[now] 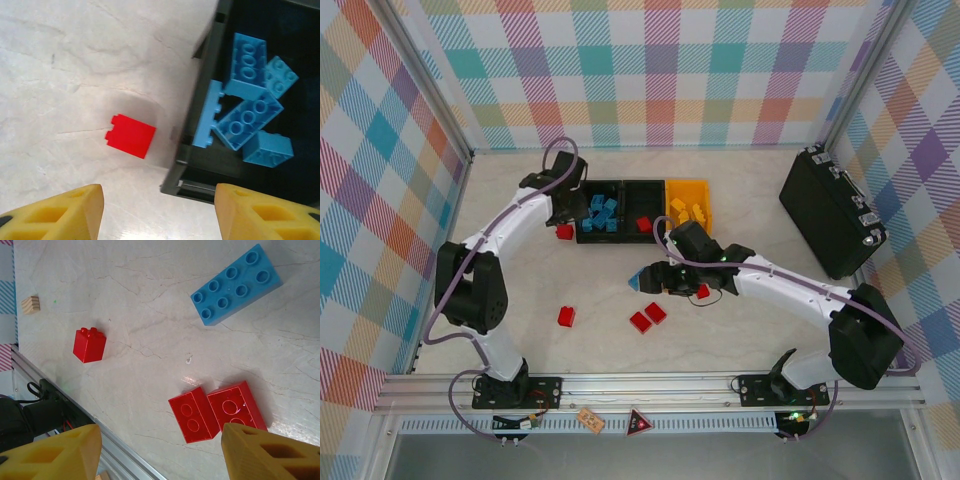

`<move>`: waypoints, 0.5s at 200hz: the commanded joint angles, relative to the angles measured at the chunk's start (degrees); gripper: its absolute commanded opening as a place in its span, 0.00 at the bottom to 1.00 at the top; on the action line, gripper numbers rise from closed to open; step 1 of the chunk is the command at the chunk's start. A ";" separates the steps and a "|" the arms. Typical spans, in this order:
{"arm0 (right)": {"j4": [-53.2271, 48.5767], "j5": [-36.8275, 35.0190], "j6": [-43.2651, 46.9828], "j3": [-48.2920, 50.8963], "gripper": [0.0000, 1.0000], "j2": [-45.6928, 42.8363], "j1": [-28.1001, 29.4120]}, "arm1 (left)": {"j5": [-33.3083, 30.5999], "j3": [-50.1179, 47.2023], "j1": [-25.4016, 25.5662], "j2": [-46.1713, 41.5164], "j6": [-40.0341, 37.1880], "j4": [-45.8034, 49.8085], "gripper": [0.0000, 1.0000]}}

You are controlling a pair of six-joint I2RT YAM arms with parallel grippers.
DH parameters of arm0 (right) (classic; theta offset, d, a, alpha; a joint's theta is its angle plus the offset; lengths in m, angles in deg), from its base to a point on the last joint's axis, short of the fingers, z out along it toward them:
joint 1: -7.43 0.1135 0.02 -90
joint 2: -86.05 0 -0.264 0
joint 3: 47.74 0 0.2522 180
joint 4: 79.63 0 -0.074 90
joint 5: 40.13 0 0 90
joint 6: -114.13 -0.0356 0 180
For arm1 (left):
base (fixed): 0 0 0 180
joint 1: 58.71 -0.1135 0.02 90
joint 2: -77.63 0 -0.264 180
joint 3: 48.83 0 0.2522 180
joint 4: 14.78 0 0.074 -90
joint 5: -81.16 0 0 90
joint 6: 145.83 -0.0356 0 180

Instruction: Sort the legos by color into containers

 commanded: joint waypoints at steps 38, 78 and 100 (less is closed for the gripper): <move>-0.25 -0.17 0.09 -0.25 0.65 0.17 0.58 | 1.79 -4.49 -6.74 -1.07 7.86 -3.36 0.70; -0.07 -0.26 -0.11 -0.16 0.64 0.79 0.67 | 6.89 -5.52 -9.56 2.40 16.18 -6.58 0.74; -0.06 -0.34 -0.09 0.09 0.64 0.79 0.66 | 8.14 -5.22 -9.56 4.78 19.34 -7.84 0.77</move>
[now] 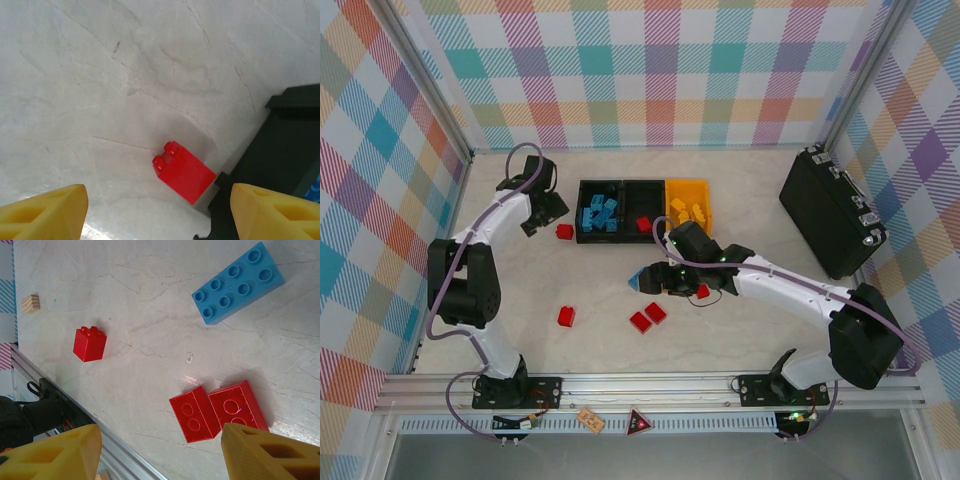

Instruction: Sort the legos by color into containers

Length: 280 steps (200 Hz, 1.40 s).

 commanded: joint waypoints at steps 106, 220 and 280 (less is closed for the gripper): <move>-0.23 -0.74 0.11 0.58 0.64 0.83 0.40 | 5.48 1.19 -0.08 10.13 9.64 -3.48 0.81; -0.66 -1.75 0.19 0.93 0.64 0.45 0.47 | 6.70 -3.62 -0.01 6.00 10.41 -4.42 0.21; -2.07 -3.61 0.72 2.33 0.64 -2.63 0.39 | 8.94 -10.26 1.14 -5.63 6.02 -3.57 0.20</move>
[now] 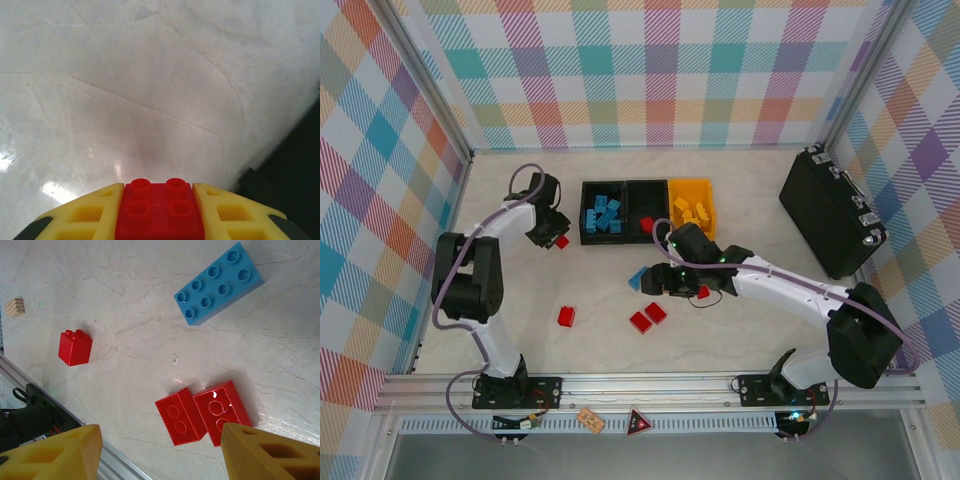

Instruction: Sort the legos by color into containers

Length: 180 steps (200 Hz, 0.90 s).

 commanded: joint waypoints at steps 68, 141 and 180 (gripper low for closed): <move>-4.88 -4.74 1.39 3.92 0.64 -9.53 -1.27 | -2.76 1.47 14.27 -9.14 -6.09 4.78 0.20; -7.89 -5.86 1.76 8.04 0.65 -17.46 -5.46 | -6.03 18.32 25.76 4.63 -6.87 7.84 0.20; -8.69 -5.36 1.81 10.12 0.65 -20.14 -7.47 | -6.29 28.22 27.58 12.63 -7.31 8.78 0.20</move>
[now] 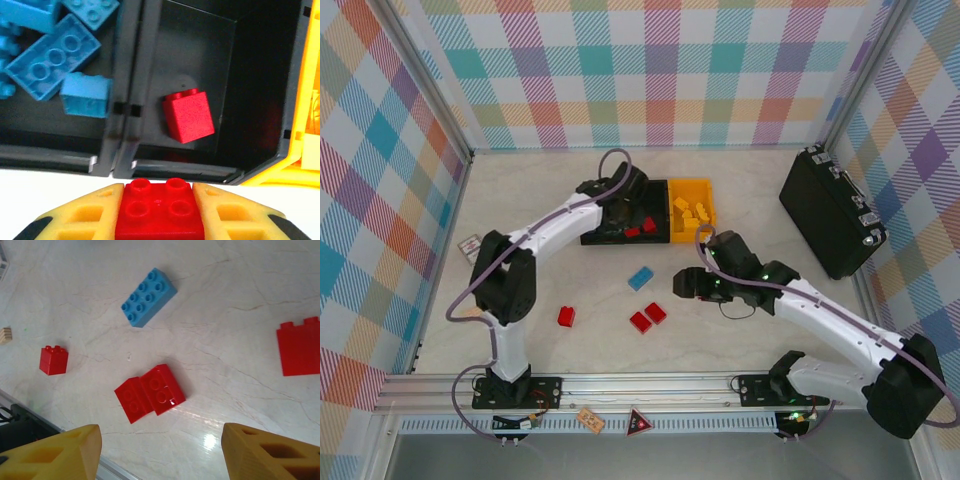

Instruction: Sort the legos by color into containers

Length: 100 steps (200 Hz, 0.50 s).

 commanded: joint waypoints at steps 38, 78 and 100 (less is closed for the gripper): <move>-2.46 0.08 1.20 2.13 0.65 -3.25 -2.10 | -2.16 14.44 0.92 10.57 -1.12 4.39 0.20; -2.71 0.34 1.31 2.80 0.65 -3.88 -3.02 | -2.28 21.96 0.92 16.63 -1.22 6.56 0.21; -2.69 0.43 1.31 3.12 0.64 -4.19 -3.32 | -1.95 24.72 0.92 18.99 -0.99 7.29 0.21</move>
